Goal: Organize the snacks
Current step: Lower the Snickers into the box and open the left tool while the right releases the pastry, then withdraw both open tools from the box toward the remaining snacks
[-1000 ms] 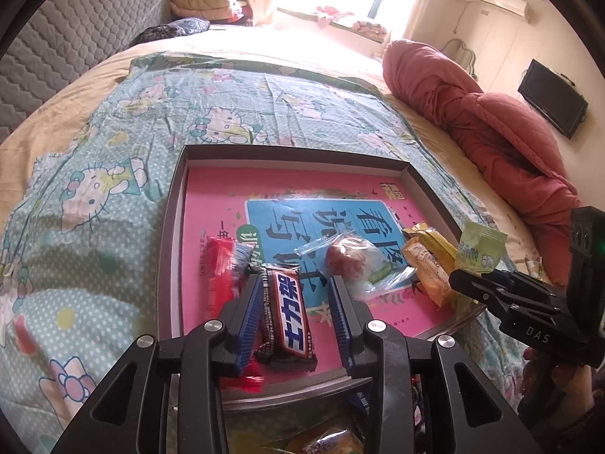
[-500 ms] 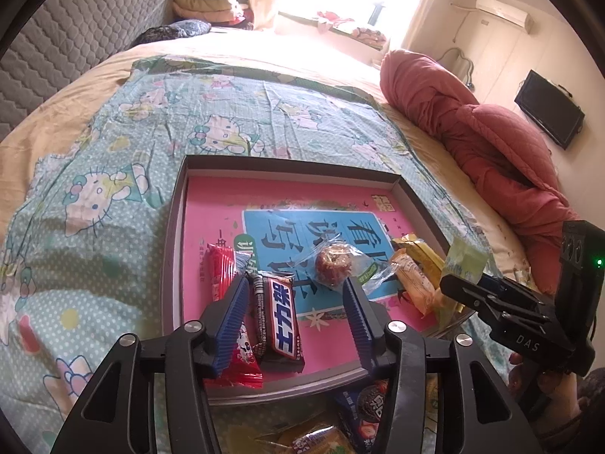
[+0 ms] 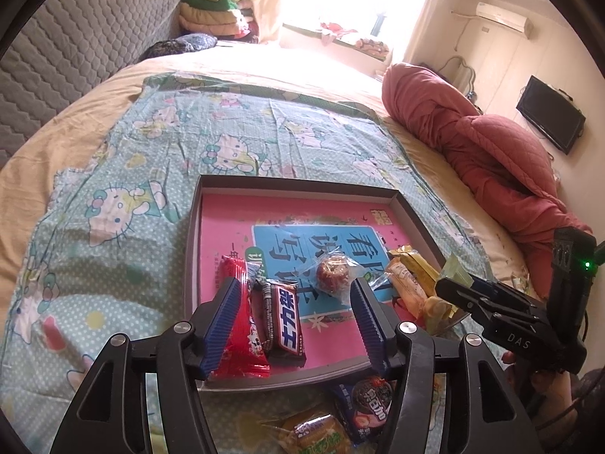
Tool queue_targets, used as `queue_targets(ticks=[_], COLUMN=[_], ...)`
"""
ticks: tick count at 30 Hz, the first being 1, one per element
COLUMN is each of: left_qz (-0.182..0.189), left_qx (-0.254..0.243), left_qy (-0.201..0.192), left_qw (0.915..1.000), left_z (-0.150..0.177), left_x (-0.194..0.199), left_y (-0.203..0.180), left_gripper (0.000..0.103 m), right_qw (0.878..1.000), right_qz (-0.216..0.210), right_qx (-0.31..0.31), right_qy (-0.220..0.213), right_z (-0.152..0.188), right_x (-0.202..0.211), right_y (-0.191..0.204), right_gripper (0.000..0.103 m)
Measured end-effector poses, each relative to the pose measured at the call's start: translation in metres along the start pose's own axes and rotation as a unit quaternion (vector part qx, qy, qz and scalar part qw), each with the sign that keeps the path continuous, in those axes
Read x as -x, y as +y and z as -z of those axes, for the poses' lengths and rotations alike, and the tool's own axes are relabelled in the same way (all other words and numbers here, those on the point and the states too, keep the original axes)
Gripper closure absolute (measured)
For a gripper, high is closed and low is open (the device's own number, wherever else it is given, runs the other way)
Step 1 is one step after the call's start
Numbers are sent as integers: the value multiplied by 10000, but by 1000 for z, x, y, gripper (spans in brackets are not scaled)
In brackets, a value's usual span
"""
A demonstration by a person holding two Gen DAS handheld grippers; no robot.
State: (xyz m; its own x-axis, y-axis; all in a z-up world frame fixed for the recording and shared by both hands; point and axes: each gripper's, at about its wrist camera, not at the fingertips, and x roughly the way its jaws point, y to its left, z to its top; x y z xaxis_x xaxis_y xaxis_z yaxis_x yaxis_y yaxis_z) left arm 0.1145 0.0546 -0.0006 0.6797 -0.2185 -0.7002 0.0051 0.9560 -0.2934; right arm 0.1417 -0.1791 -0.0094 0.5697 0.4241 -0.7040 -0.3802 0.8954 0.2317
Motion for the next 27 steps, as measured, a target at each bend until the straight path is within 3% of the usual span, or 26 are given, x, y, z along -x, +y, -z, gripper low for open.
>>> queue_targets(ticks=[27], left_qz=[-165], left_qx=[-68], left_qy=[-246], left_qw=[9995], left_z=[5], left_x=[53], left_y=[-10], left_gripper=[31], right_qw=[9980], right_qz=[-540], right_qx=[59], right_qy=[-337], right_z=[-1], right_x=[35], right_y=[14], right_gripper=[46])
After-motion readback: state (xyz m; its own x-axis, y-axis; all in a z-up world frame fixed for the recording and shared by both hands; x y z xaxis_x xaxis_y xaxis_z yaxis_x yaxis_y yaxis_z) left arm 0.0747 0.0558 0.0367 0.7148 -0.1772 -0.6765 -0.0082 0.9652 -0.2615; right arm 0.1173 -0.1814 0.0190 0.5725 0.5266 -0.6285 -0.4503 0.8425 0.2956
